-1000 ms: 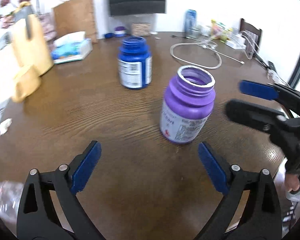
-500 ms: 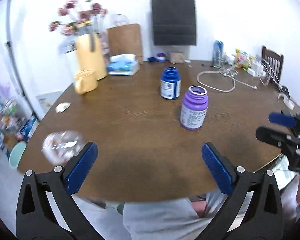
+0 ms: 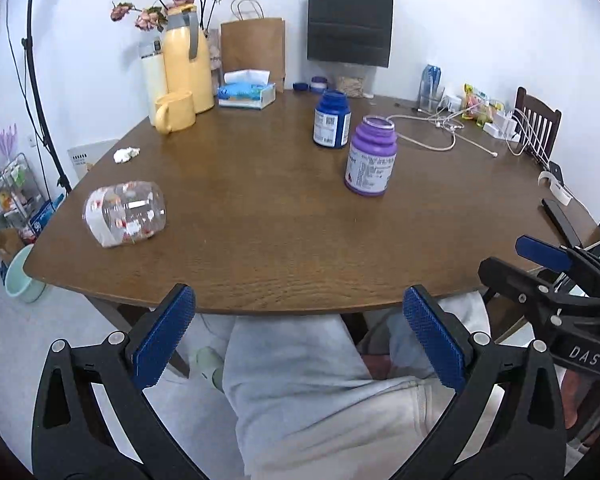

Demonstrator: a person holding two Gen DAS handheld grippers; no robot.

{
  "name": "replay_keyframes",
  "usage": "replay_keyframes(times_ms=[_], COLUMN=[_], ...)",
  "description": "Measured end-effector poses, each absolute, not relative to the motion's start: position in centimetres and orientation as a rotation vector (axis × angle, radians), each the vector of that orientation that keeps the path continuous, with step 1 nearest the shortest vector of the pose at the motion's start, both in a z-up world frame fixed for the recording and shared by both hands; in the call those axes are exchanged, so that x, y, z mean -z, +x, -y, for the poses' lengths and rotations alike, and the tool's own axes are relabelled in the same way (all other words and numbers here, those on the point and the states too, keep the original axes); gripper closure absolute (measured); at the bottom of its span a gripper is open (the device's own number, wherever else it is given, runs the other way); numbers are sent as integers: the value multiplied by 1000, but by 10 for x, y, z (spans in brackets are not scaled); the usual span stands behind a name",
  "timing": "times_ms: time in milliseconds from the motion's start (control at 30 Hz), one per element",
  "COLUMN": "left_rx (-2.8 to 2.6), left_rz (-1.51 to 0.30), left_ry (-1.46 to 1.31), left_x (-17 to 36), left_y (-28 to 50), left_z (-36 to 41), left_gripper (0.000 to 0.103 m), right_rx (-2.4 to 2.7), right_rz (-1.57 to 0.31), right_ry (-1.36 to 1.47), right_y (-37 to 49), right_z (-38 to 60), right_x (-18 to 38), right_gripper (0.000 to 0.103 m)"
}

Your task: Flip cup upright

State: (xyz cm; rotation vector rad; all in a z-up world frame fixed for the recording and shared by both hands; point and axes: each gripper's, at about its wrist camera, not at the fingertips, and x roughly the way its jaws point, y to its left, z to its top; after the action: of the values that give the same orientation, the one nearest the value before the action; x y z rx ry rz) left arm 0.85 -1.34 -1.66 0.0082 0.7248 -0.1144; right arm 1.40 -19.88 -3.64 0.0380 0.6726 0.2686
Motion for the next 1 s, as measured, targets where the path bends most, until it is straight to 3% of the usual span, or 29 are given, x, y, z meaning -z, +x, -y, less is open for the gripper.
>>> replay_keyframes(times_ms=[1000], left_rx=[71], left_rz=[-703], left_ry=[9], left_x=[9], left_y=[8], left_z=[10], left_gripper=[0], right_rx=[-268], right_rz=[-641], right_ry=[53], right_y=[13], right_z=[206], right_x=[26], right_gripper=[24])
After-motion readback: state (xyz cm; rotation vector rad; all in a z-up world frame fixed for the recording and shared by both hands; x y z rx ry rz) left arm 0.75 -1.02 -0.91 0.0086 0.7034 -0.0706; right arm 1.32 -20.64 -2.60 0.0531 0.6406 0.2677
